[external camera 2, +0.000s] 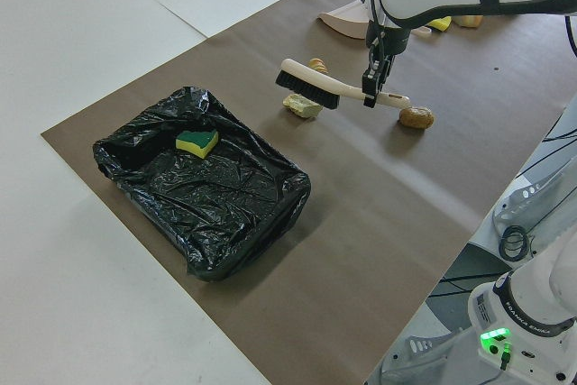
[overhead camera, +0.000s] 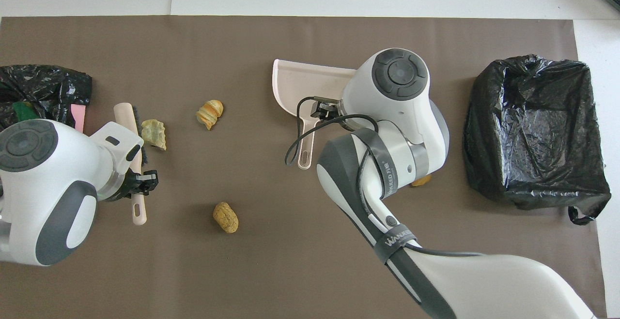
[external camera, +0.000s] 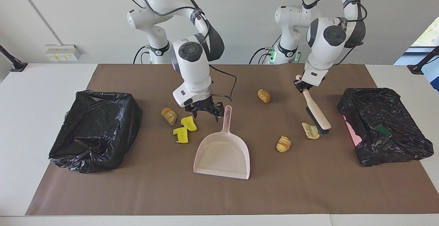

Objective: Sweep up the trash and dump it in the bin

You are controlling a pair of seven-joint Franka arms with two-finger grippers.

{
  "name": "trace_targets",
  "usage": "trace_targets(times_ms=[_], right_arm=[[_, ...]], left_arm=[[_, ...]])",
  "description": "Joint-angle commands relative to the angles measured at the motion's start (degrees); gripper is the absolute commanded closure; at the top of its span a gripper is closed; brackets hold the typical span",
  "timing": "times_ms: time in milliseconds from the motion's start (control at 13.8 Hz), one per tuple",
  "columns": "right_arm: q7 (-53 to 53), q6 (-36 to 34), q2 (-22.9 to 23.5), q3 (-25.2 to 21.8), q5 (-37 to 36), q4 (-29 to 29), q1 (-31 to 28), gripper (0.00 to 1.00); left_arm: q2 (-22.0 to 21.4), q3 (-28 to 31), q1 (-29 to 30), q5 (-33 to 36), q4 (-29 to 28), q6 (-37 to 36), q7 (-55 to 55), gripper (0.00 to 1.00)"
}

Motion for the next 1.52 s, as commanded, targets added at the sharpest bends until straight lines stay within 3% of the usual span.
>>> trace_targets(times_ms=[0, 361, 650, 722, 795, 867, 939, 1011, 1228, 1445], right_arm=[[3.28, 2.4, 3.87, -0.18, 1.14, 2.43, 2.93, 0.0], [2.85, 3.64, 3.62, -0.18, 1.24, 0.16, 4.6, 0.0], [1.97, 5.04, 3.87, -0.26, 1.14, -1.0, 4.87, 0.0], [1.62, 4.0, 3.79, -0.26, 0.79, -0.91, 4.96, 0.04], [1.35, 3.55, 3.79, -0.26, -0.34, -0.91, 4.96, 0.2], [1.26, 3.29, 3.79, -0.26, -0.53, -0.91, 4.96, 0.46], [1.26, 3.02, 3.79, -0.26, -0.53, -1.0, 5.05, 0.79], [1.35, 2.67, 3.7, -0.26, -0.53, -0.91, 5.13, 1.0], [0.74, 0.84, 3.18, -0.26, -1.05, -0.38, 5.14, 1.0], [-16.77, -1.19, -0.59, -0.35, -1.06, -0.73, 4.08, 1.0]], left_arm=[[2.69, -0.9, 2.61, 1.83, -0.71, 4.09, 0.21, 1.0], [8.05, -0.9, 5.78, 2.09, -0.71, 8.57, 3.72, 1.0], [10.17, -1.25, 4.55, 2.09, -0.36, 10.6, 3.99, 1.0], [10.43, -1.34, 3.51, 2.09, -0.18, 10.87, 4.16, 1.0], [10.43, -1.34, 2.8, 2.0, -0.27, 10.78, 4.77, 1.0], [10.34, -1.43, 2.1, 2.0, -0.27, 10.7, 5.3, 1.0], [10.26, -1.43, -0.09, 1.91, -0.35, 10.61, 6.0, 1.0], [10.17, -1.43, -1.33, 1.57, -0.35, 10.17, 7.84, 1.0], [9.73, -1.43, -5.55, -0.36, -0.53, 9.64, 13.74, 1.0], [9.47, -1.52, -8.8, -0.72, -0.71, 9.38, 20.83, 1.0]])
